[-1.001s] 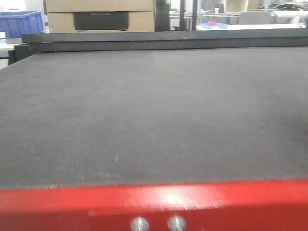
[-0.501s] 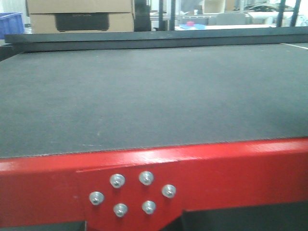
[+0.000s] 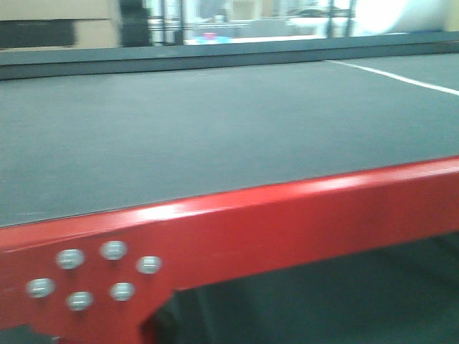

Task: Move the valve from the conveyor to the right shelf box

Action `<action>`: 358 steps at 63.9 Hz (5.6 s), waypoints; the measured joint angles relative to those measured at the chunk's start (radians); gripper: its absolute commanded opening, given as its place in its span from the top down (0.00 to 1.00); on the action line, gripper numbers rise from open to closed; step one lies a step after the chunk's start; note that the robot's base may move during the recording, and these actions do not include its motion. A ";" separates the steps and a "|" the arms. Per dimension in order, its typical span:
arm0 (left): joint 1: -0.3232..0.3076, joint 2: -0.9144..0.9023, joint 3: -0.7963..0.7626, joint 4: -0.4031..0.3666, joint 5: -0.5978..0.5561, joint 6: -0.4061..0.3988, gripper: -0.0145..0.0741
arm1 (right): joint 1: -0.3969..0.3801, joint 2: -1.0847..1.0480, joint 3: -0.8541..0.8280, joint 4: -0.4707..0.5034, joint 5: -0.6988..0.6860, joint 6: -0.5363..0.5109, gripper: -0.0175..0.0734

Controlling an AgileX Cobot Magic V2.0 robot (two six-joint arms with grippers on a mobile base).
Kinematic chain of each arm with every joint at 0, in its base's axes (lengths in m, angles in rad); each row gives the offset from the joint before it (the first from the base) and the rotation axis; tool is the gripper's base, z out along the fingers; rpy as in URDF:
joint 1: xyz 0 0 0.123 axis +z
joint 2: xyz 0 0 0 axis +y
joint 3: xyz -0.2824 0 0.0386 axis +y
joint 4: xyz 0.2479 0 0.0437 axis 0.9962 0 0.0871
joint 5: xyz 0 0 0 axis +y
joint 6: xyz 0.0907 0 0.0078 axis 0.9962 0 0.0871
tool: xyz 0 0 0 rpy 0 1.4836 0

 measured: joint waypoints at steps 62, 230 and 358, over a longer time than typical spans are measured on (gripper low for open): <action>0.000 0.000 0.000 -0.002 -0.004 0.000 0.96 | 0.000 0.000 0.000 -0.002 0.000 0.000 0.99; 0.000 0.000 0.001 -0.002 -0.006 0.000 0.96 | 0.000 0.000 0.000 0.023 0.000 0.000 0.99; 0.000 0.000 0.001 -0.004 -0.006 0.000 0.96 | 0.000 0.000 0.000 0.023 -0.002 0.000 0.99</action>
